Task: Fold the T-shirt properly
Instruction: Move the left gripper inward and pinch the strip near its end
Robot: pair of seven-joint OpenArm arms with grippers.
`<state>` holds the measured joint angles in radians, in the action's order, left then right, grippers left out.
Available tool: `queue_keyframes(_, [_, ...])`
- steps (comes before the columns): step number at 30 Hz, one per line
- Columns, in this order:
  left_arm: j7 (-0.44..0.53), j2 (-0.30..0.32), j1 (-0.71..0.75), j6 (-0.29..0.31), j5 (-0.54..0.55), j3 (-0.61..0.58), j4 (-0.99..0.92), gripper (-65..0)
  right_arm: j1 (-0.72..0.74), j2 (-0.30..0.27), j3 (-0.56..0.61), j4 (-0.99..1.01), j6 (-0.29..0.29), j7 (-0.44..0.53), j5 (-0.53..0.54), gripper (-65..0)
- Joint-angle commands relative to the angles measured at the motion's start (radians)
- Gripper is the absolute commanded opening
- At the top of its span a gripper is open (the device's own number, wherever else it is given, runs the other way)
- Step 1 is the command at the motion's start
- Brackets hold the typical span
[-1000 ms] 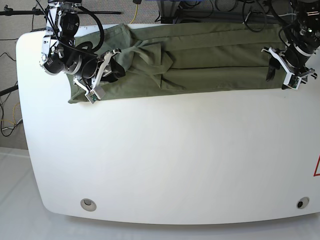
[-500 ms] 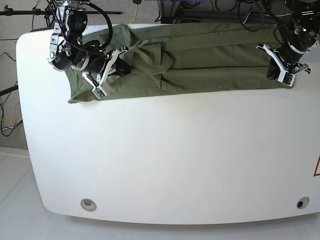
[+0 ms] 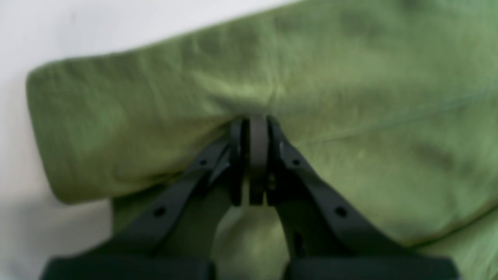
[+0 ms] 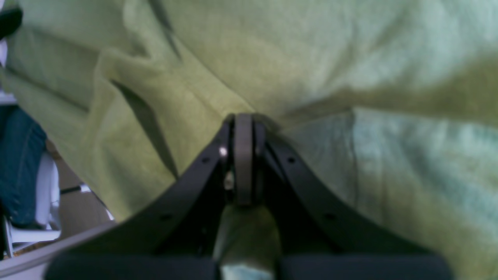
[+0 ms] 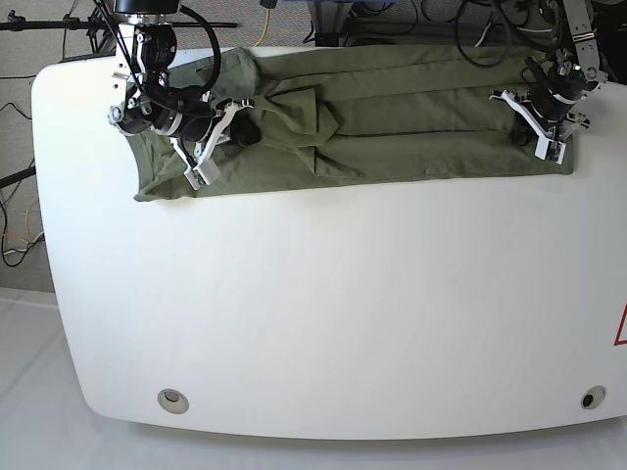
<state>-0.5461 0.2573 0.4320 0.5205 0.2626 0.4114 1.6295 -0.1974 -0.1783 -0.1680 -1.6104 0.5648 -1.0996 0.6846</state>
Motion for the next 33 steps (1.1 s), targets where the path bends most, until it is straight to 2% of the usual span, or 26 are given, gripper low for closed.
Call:
queue_keyframes(1, [-0.014, 0.007, -0.005, 0.005, -0.007, 0.004, -0.026, -65.0, 0.008, -0.012, 0.016, 0.02, -0.001, 0.012, -0.033, -65.0])
queue_keyframes(3, [-0.015, 0.013, -0.012, 0.014, -0.003, 0.008, -0.048, -65.0, 0.006, -0.026, 0.062, 0.038, 0.001, 0.025, -0.066, -65.0])
queue_keyframes(15, [-0.019, 0.014, -0.007, 0.032, -0.004, 0.002, -0.035, -65.0, 0.005, -0.066, 0.116, 0.07, 0.002, 0.046, -0.122, -65.0])
queue_keyframes(21, [-0.014, 0.014, -0.008, 0.04, -0.007, 0.003, -0.021, -65.0, 0.007, -0.083, 0.106, 0.096, 0.003, 0.079, -0.12, -65.0])
queue_keyframes(27, [-0.007, 0.02, -0.019, 0.034, -0.003, 0.002, -0.038, -65.0, 0.011, -0.103, 0.093, 0.136, 0.005, 0.161, -0.095, -65.0])
queue_keyframes(33, [-0.007, 0.023, -0.03, 0.029, -0.002, -0.001, -0.045, -65.0, 0.04, -0.105, 0.087, 0.159, 0.006, 0.169, -0.092, -65.0])
